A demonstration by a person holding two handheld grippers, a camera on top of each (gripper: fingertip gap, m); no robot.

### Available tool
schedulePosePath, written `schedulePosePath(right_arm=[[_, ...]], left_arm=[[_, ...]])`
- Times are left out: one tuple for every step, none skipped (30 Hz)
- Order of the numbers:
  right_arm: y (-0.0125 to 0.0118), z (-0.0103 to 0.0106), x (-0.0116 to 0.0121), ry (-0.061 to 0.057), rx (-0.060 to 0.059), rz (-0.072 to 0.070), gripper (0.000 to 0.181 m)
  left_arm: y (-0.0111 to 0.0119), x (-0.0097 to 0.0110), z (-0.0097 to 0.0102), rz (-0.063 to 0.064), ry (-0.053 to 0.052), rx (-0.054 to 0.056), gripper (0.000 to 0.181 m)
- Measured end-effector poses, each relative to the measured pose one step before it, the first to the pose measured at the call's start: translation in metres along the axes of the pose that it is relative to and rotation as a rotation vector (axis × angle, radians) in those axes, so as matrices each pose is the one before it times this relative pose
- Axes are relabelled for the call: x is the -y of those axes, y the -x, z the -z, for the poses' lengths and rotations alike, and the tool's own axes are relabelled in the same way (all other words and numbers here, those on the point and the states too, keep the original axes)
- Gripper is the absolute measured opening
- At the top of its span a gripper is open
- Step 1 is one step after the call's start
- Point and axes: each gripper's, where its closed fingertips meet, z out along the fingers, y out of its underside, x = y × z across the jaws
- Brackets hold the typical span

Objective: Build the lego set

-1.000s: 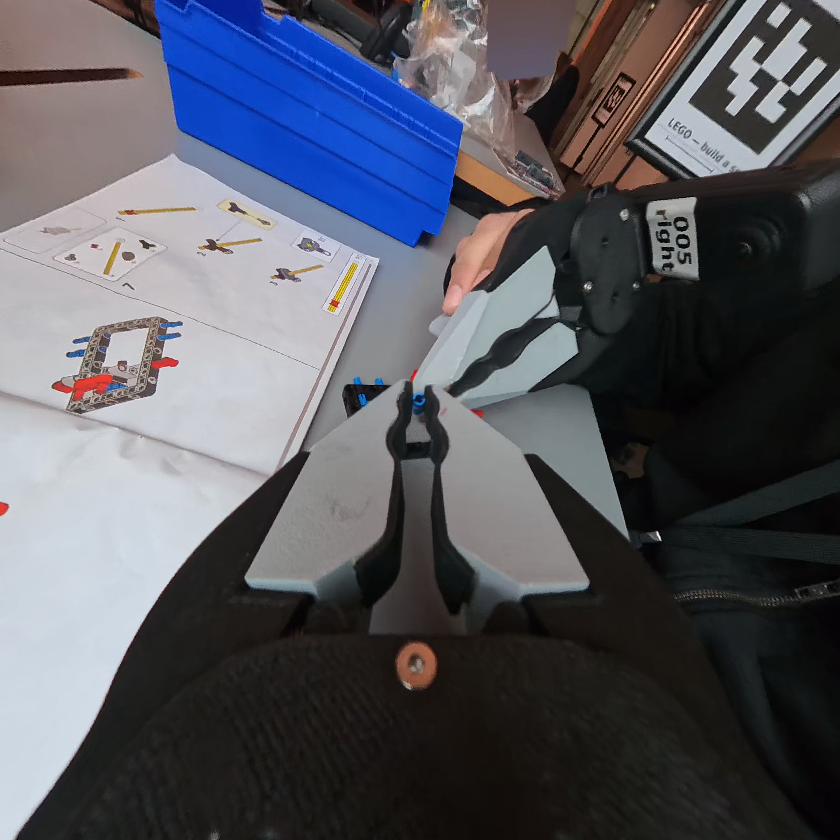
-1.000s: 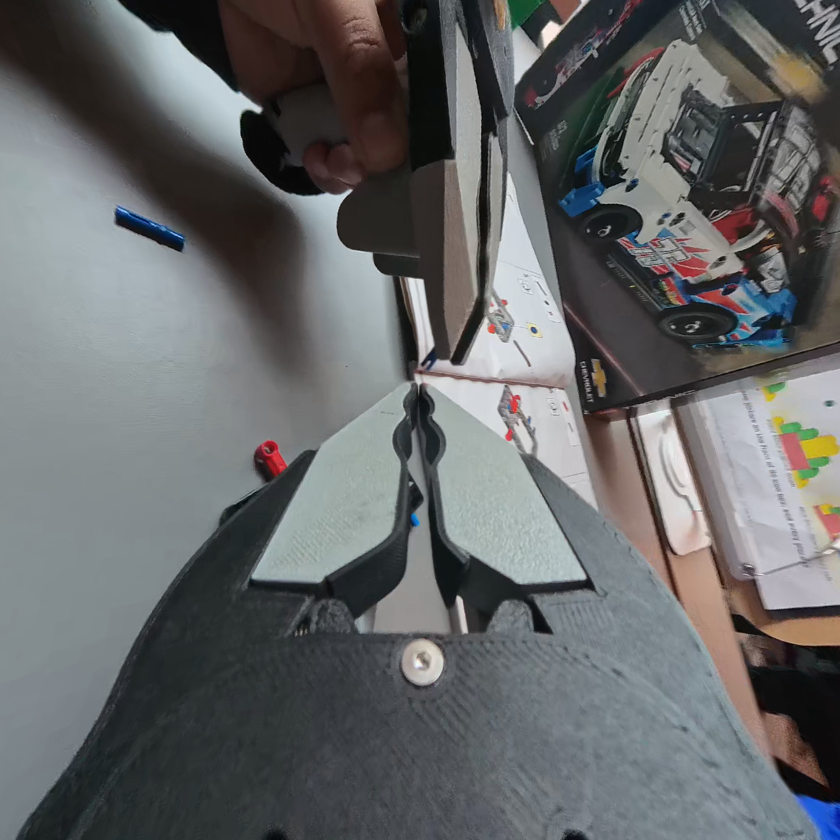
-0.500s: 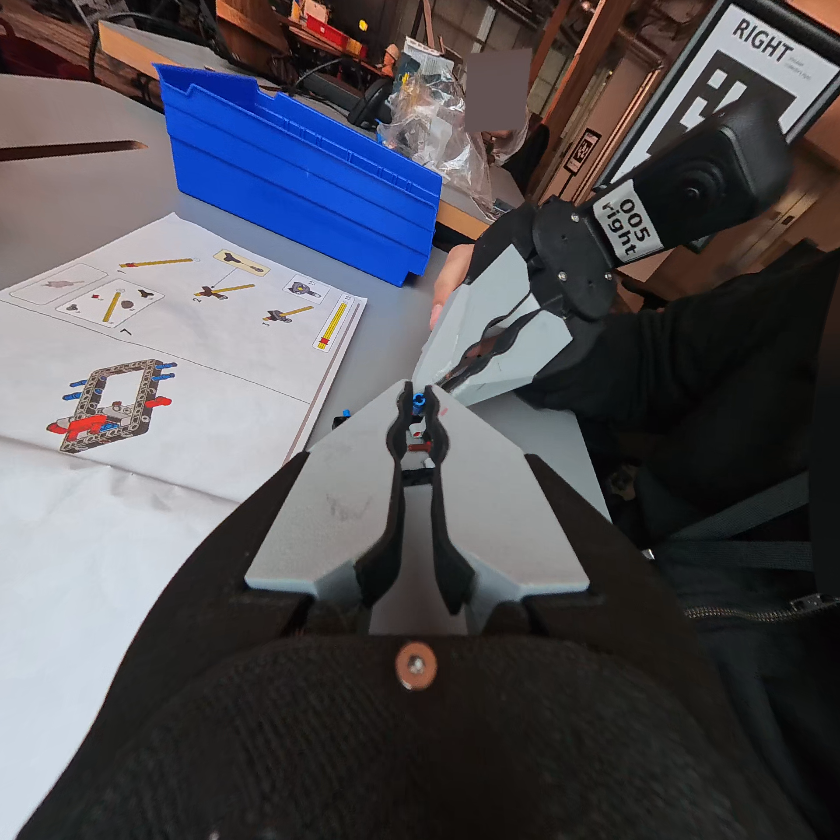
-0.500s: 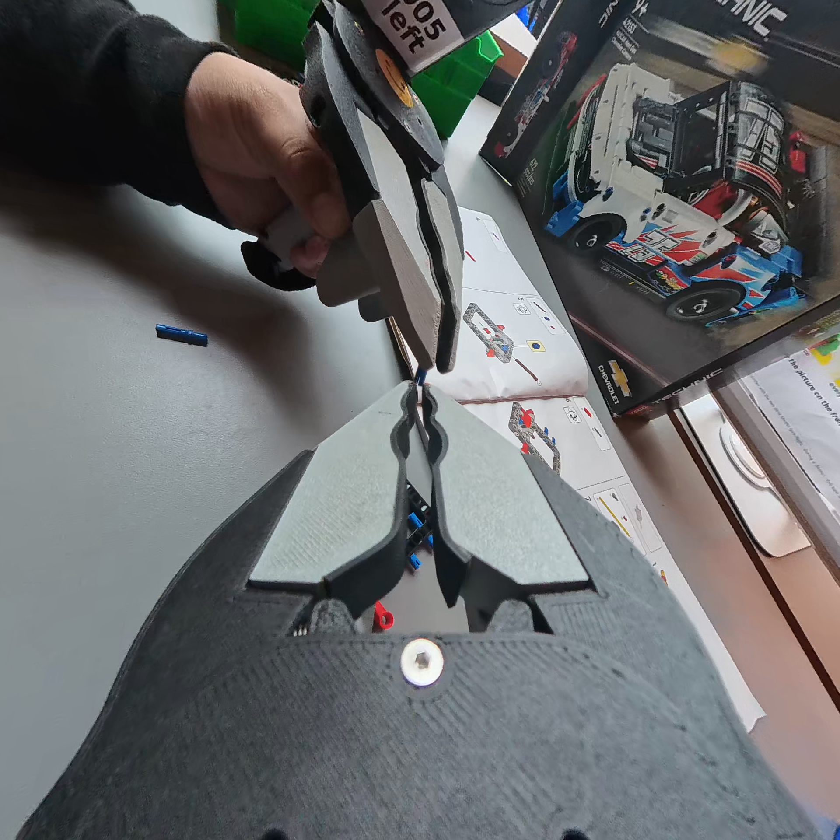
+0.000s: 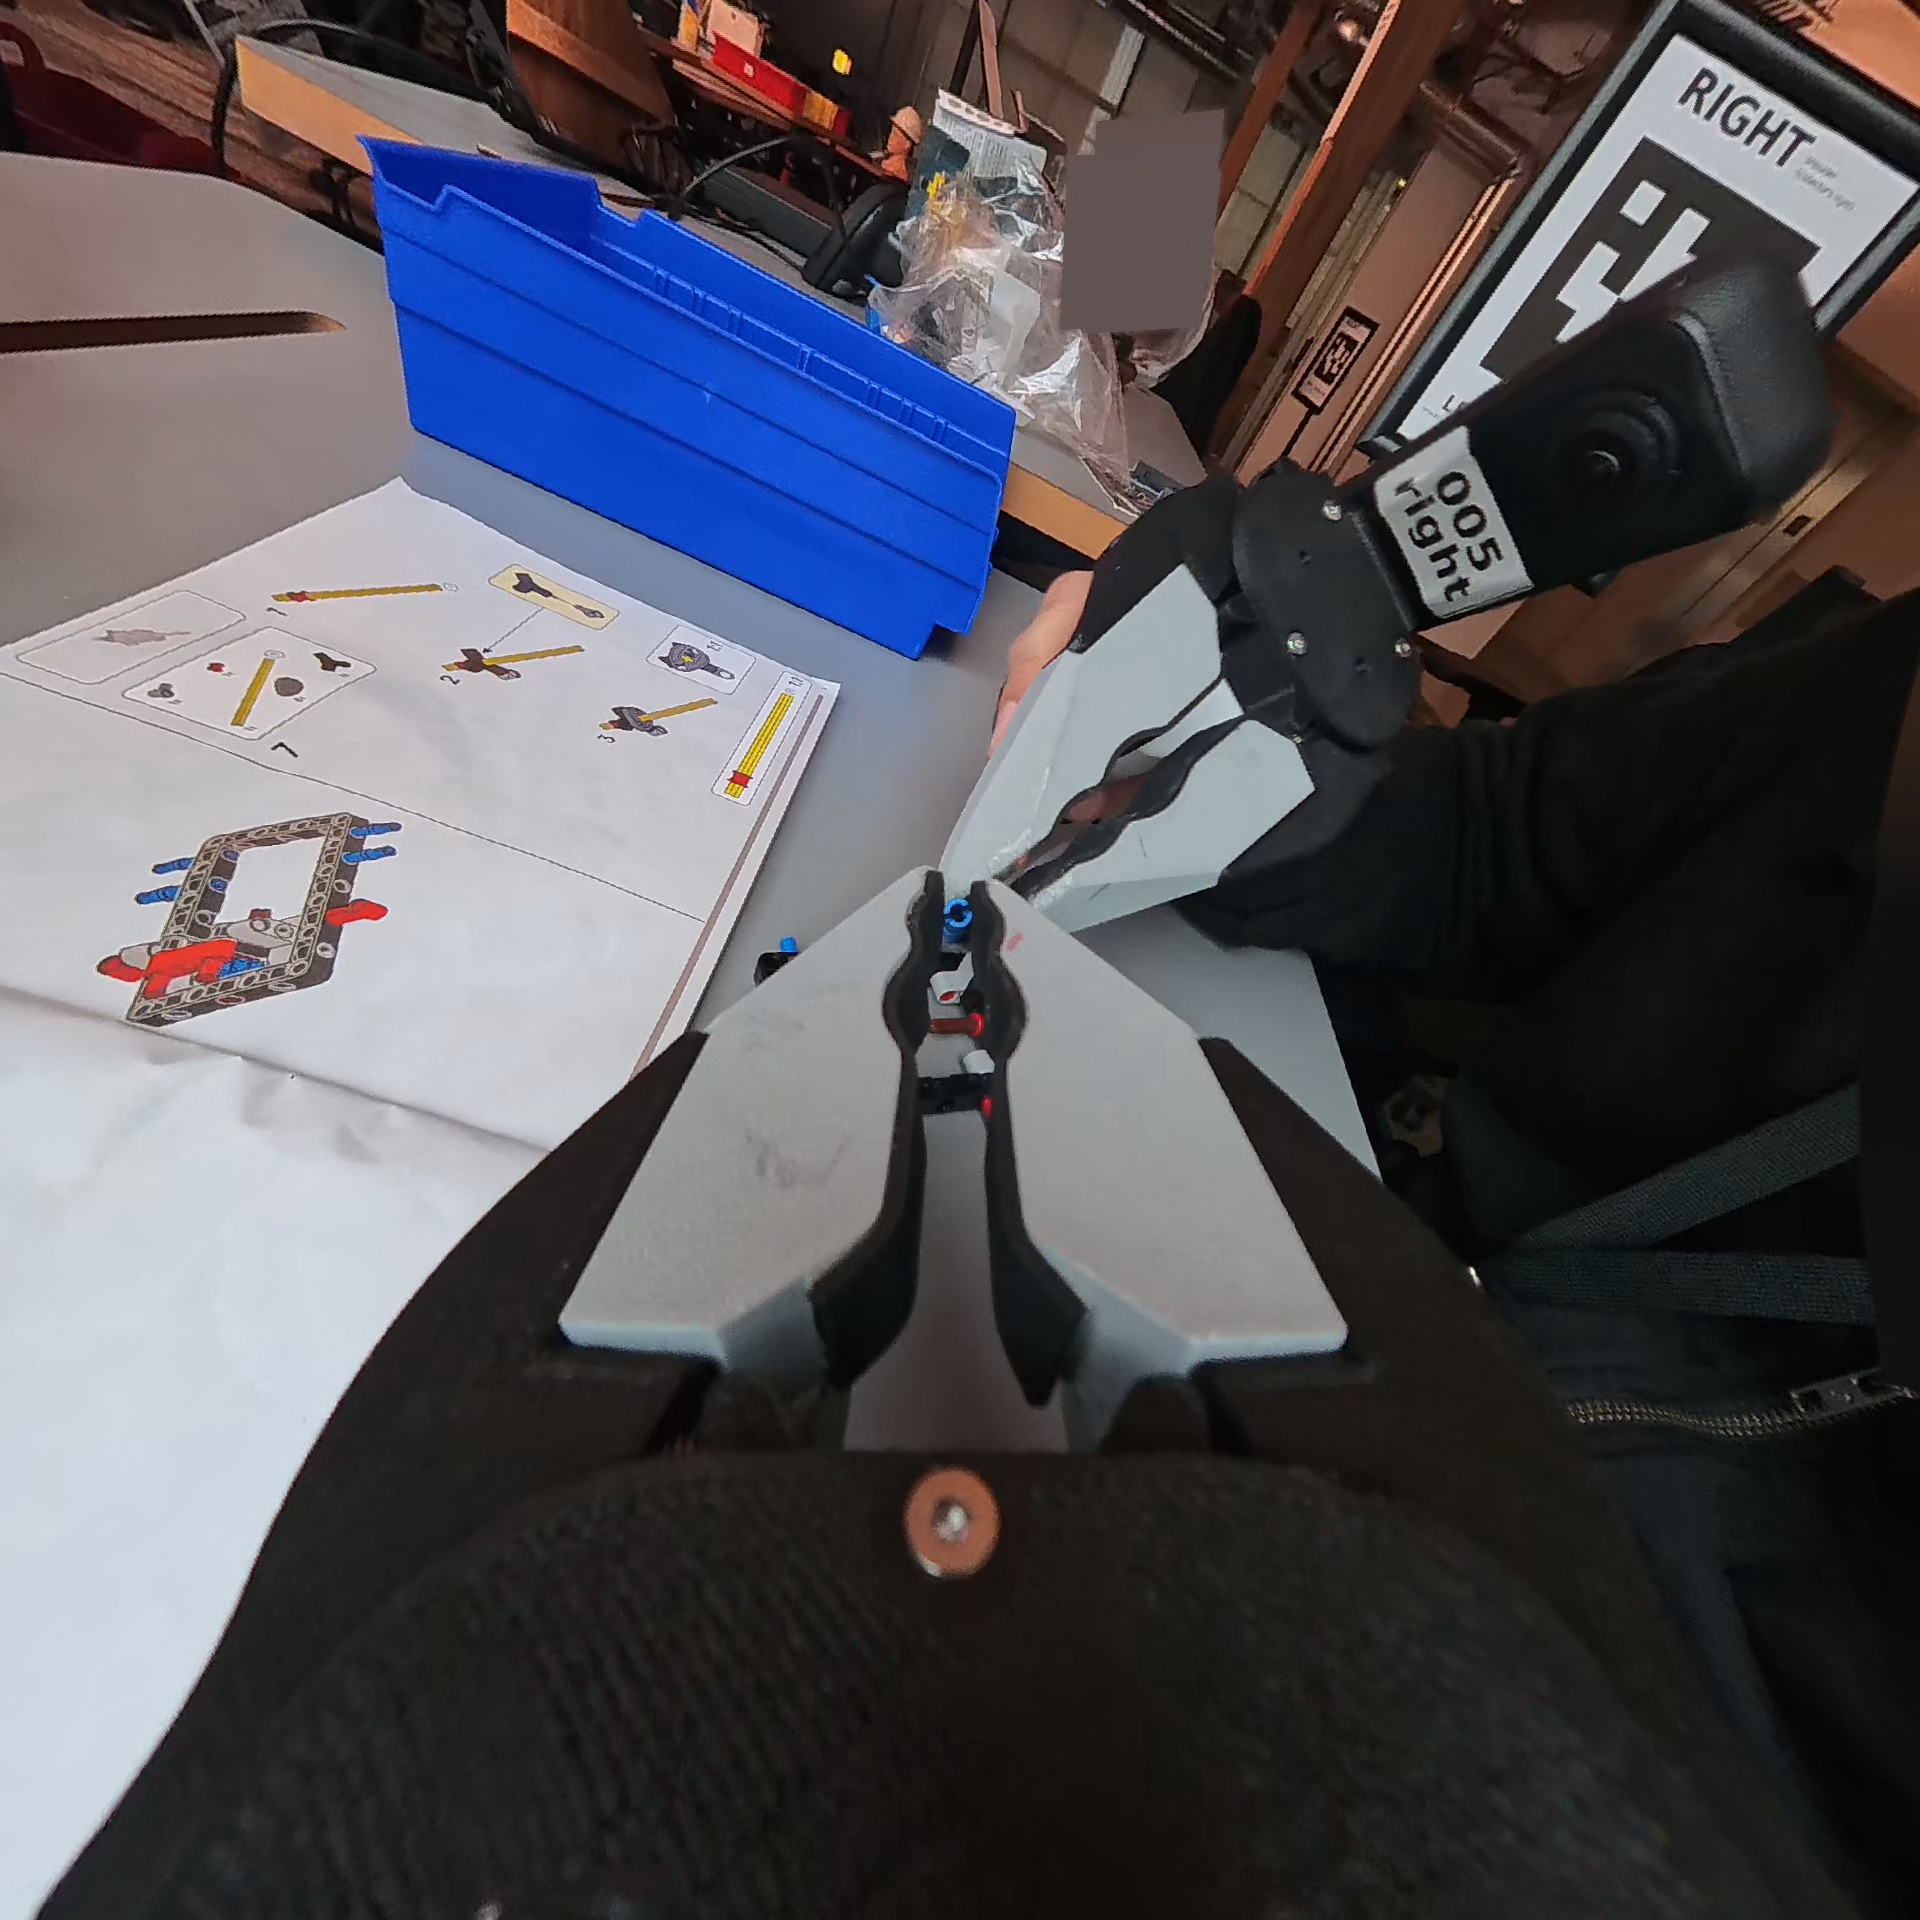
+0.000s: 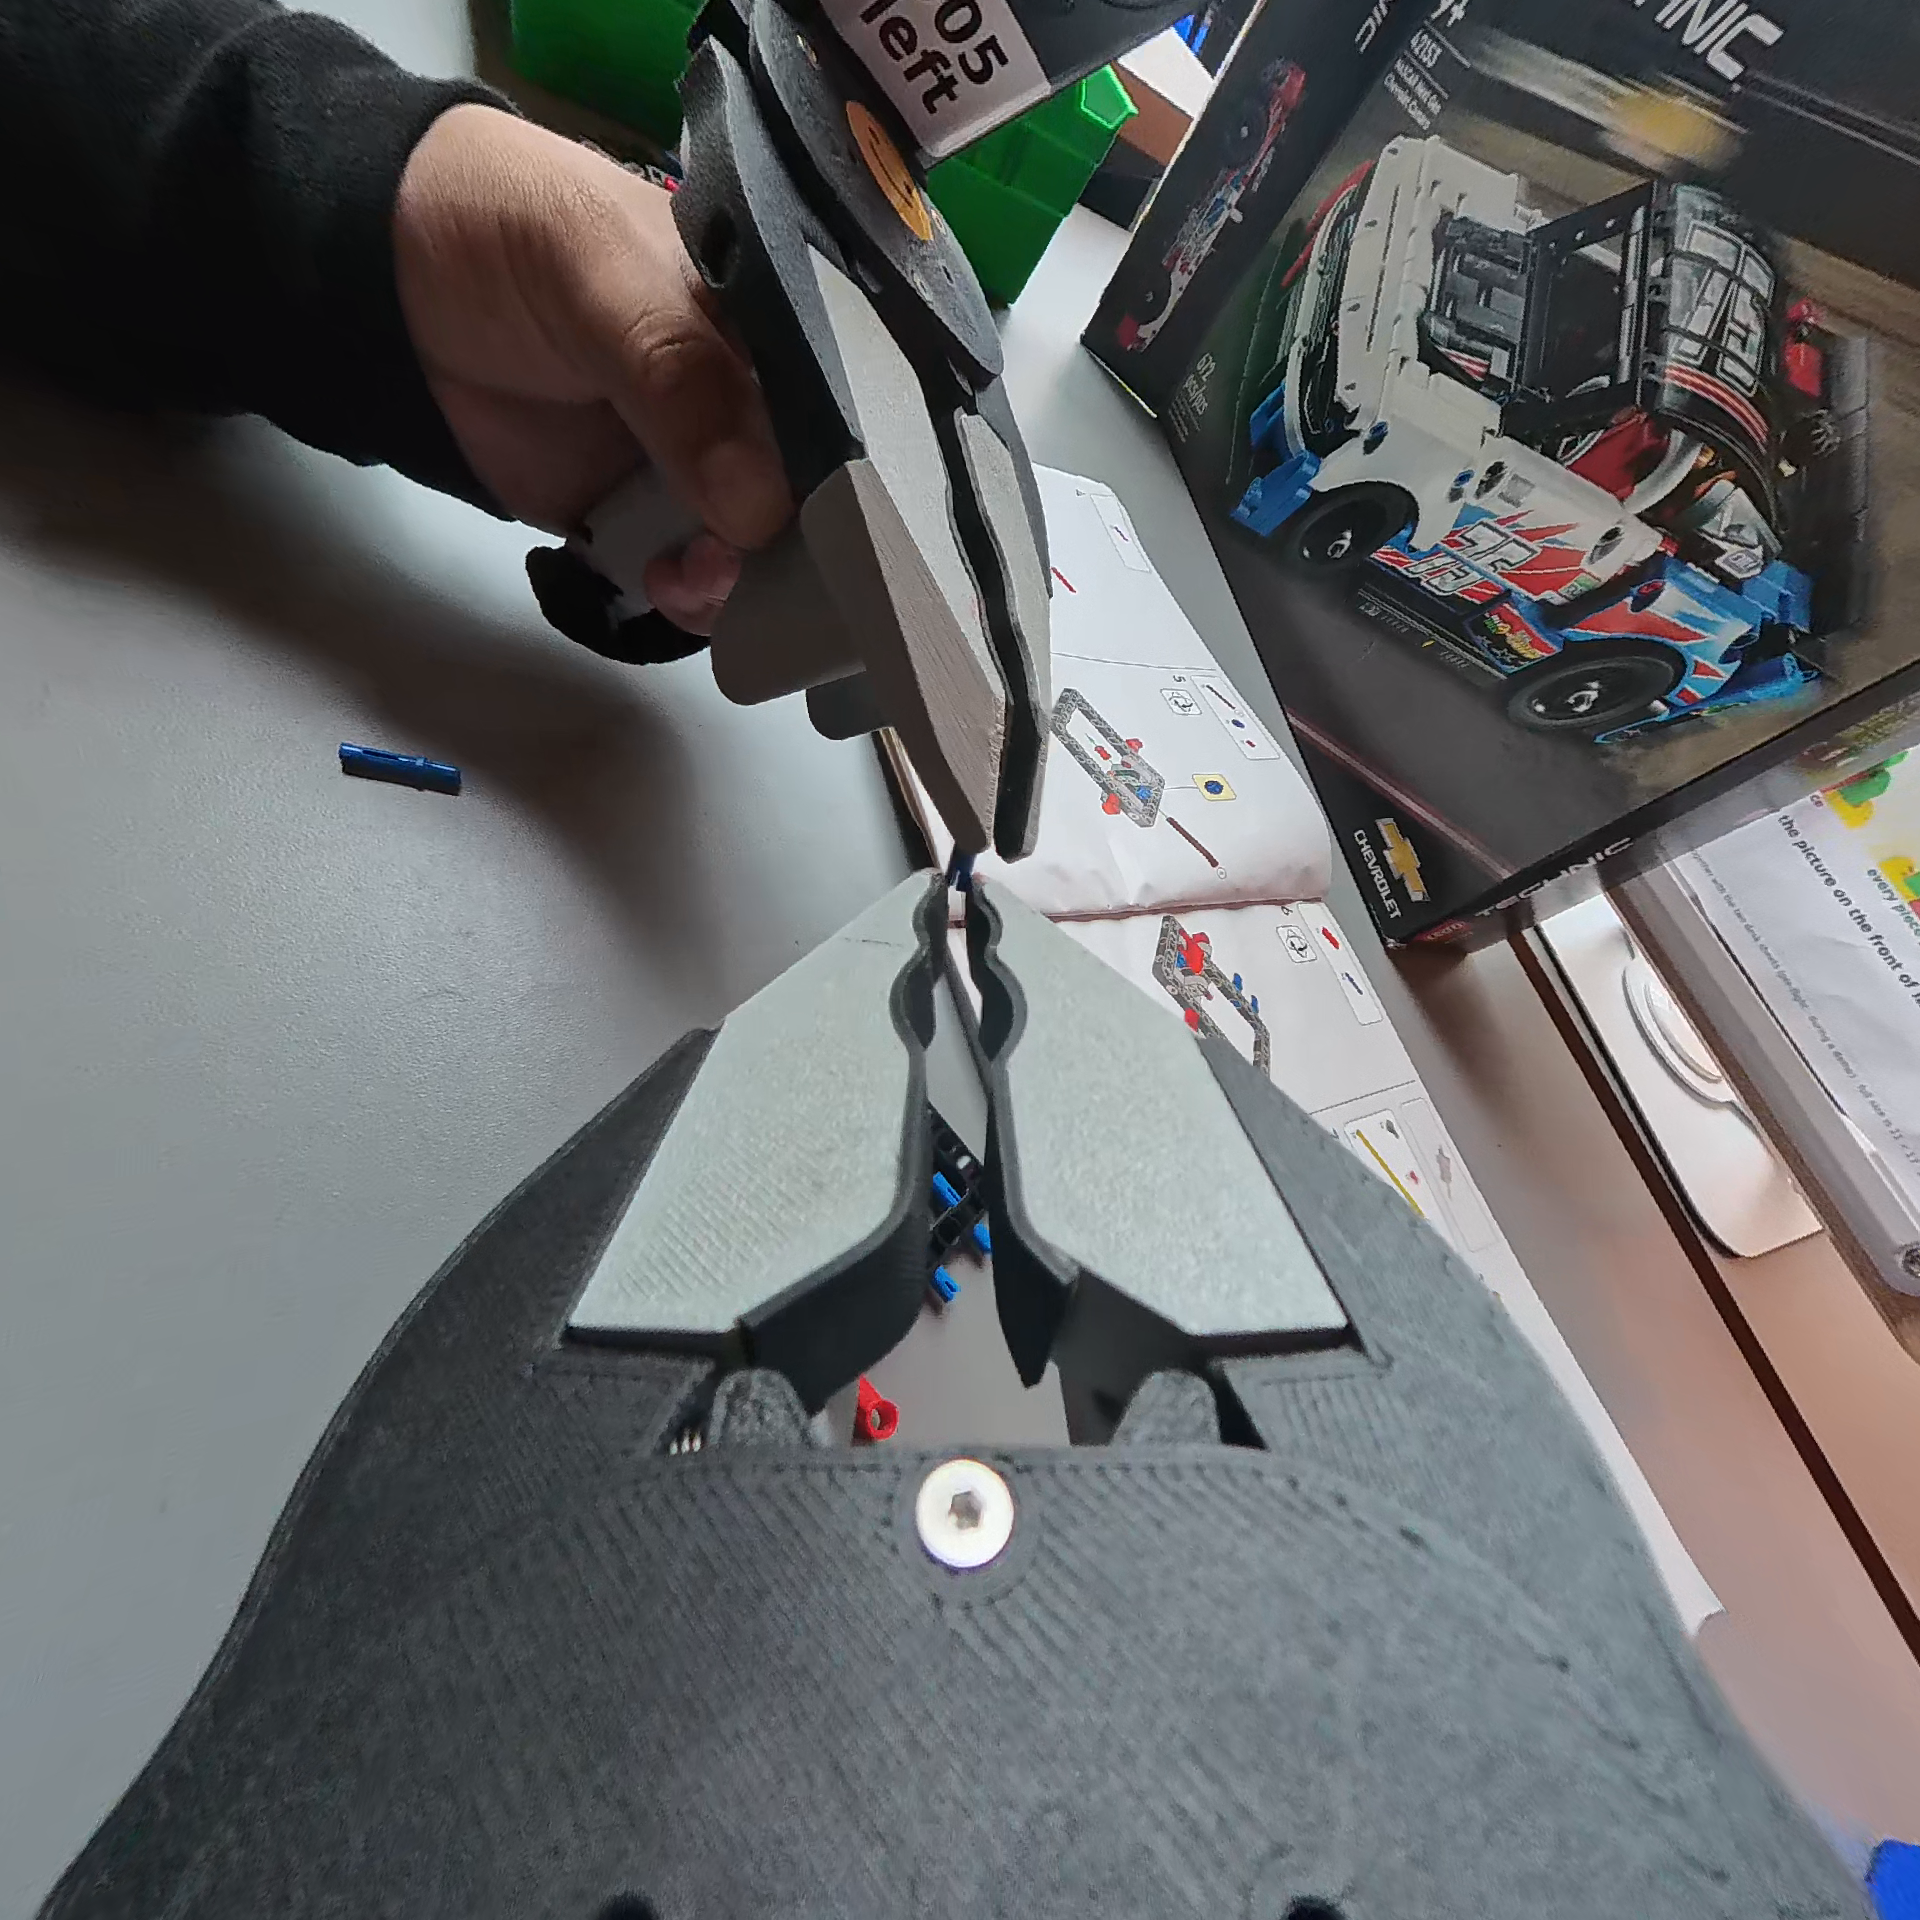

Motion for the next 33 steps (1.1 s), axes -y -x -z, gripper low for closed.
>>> schedulePosePath(right_arm=[[-0.00022,0.00042,0.0002,0.0046,-0.0052,0.0091,0.0],[-0.00021,0.00061,0.00026,0.0064,-0.0073,0.0157,0.0],[-0.00066,0.00079,0.00051,0.0061,-0.0128,0.0199,0.0],[-0.00077,0.00063,0.00074,0.0054,-0.015,0.0193,0.0],[-0.00045,0.00034,0.00048,0.006,-0.013,0.018,0.001],[-0.00021,-0.00024,-0.0001,0.007,-0.0092,0.0156,0.0],[-0.00005,-0.00026,-0.00037,0.0072,-0.0062,0.0132,0.0],[0.00001,-0.00018,-0.00029,0.0055,-0.0053,0.0127,0.0],[-0.00009,-0.00021,-0.00026,0.0041,-0.0047,0.01,0.0],[-0.0002,-0.00013,-0.00011,0.0026,-0.0049,0.0066,0.0],[-0.00061,0.00034,0.00082,-0.0016,-0.0098,0.0084,0.0],[-0.00131,0.00043,0.0016,-0.0044,-0.0171,0.0126,0.0],[-0.00112,-0.00017,0.00142,-0.0063,-0.0178,0.01,0.001],[-0.00009,-0.00109,-0.00001,-0.003,-0.0103,0.0053,0.0],[0.00031,-0.0011,-0.00076,0.002,-0.004,0.0017,0.0],[-0.00025,-0.00022,-0.00029,0.0005,-0.003,-0.0033,0.001],[-0.00088,0.00019,0.00042,-0.0037,-0.0021,-0.0077,0.0],[-0.00055,0.00028,0.00022,-0.0038,0.0009,-0.0094,0.0],[-0.00049,0.00031,0.00009,-0.0021,0.0017,-0.0078,0.0],[-0.00051,0.00058,0.00015,-0.0009,-0.0015,-0.0018,0.001],[-0.00045,0.00032,0.00019,0.0009,-0.0046,0.0066,0.0],[-0.00054,0.0001,0.00014,0.0022,-0.0094,0.0138,0.001],[-0.00042,0.00019,0.00029,0.003,-0.012,0.0174,0.001],[-0.00056,0.00015,0.00066,0.001,-0.014,0.0185,0.001],[-0.00083,0.00057,0.00097,-0.0019,-0.0134,0.0167,0.001],[-0.00054,0.00069,0.0009,-0.0025,-0.0102,0.013,0.001],[-0.00039,0.00058,0.00063,-0.001,-0.0065,0.0094,0.001],[-0.00027,0.00067,0.00055,-0.0005,-0.0045,0.0074,0.001],[-0.00032,0.00108,0.00112,-0.0029,-0.005,0.0073,0.0],[-0.00049,0.00102,0.00099,-0.0023,-0.005,0.0084,0.0],[-0.00038,0.00097,0.00071,-0.0005,-0.0039,0.0053,0.0],[-0.00032,0.00087,0.00053,0.001,-0.0014,0.0007,0.0],[-0.00017,0.00058,0.00005,0.0018,0.0015,-0.0001,0.0]], left_arm=[[-0.00044,0.00024,0.00007,0.001,-0.0012,-0.0024,0.003],[-0.00052,0.0003,-0.00007,0.0025,-0.002,-0.0029,0.003],[-0.00048,0.00095,0.00009,0.0025,-0.0061,-0.0033,0.003],[-0.00055,0.00088,0.00023,0.0046,-0.006,-0.004,0.003],[-0.00024,0.00042,0.00015,0.006,-0.0037,-0.0032,0.003],[0.00032,-0.00012,0.0001,0.0056,-0.0011,0.0004,0.003],[0.00021,-0.00022,-0.00008,0.0066,-0.0013,0.0007,0.003],[0.00022,-0.00016,-0.00016,0.008,-0.003,-0.0008,0.003],[0.00032,-0.00004,-0.00004,0.0087,-0.0035,-0.0007,0.003],[0.00032,0.00015,-0.00003,0.0096,-0.0053,-0.0027,0.003],[-0.0004,0.00137,0.00035,0.0135,-0.0127,-0.0084,0.003],[-0.00062,0.00199,0.00076,0.016,-0.0159,-0.0113,0.003],[0.00016,0.00134,0.0008,0.0153,-0.0104,-0.0064,0.003],[0.00138,-0.00044,0.00054,0.0111,-0.0004,0.0021,0.003],[0.0013,-0.00058,0.00003,0.0079,-0.0009,0.0033,0.003],[0.00014,0.00062,-0.0002,0.0103,-0.0102,-0.0029,0.003],[-0.00012,0.00104,0.0001,0.0172,-0.0142,-0.0067,0.003],[0.00012,0.00047,-0.00016,0.0199,-0.0111,-0.0065,0.003],[-0.00005,0.0004,-0.00012,0.0204,-0.0108,-0.0068,0.003],[-0.00025,0.00036,-0.00024,0.0162,-0.0097,-0.0072,0.003],[-0.00002,0.00042,-0.00006,0.0153,-0.0076,-0.0056,0.003],[0.00008,0.00047,-0.00001,0.0147,-0.009,-0.0049,0.003],[-0.00021,0.00049,0.00011,0.0165,-0.0095,-0.0065,0.003],[-0.00064,0.00081,0.00017,0.0188,-0.0122,-0.0097,0.003],[-0.00096,0.0009,0.00012,0.0133,-0.0106,-0.0093,0.003],[-0.00104,0.00052,-0.00004,0.0028,-0.0048,-0.0068,0.003],[-0.00073,0.00015,0.00004,-0.0018,0.0001,-0.0031,0.003],[-0.00102,0.00022,-0.00022,-0.0015,-0.0016,-0.0048,0.003],[-0.0015,0.00041,-0.00008,0.0026,-0.0043,-0.0099,0.003],[-0.00127,0.0003,-0.00016,0.0067,-0.0034,-0.0108,0.003],[-0.00121,0.00026,-0.00029,0.0058,-0.0063,-0.0103,0.003],[-0.00084,0.00009,-0.00026,0.0024,-0.0072,-0.0057,0.003],[-0.00012,-0.00015,-0.00024,-0.0005,-0.0036,-0.0012,0.003]])
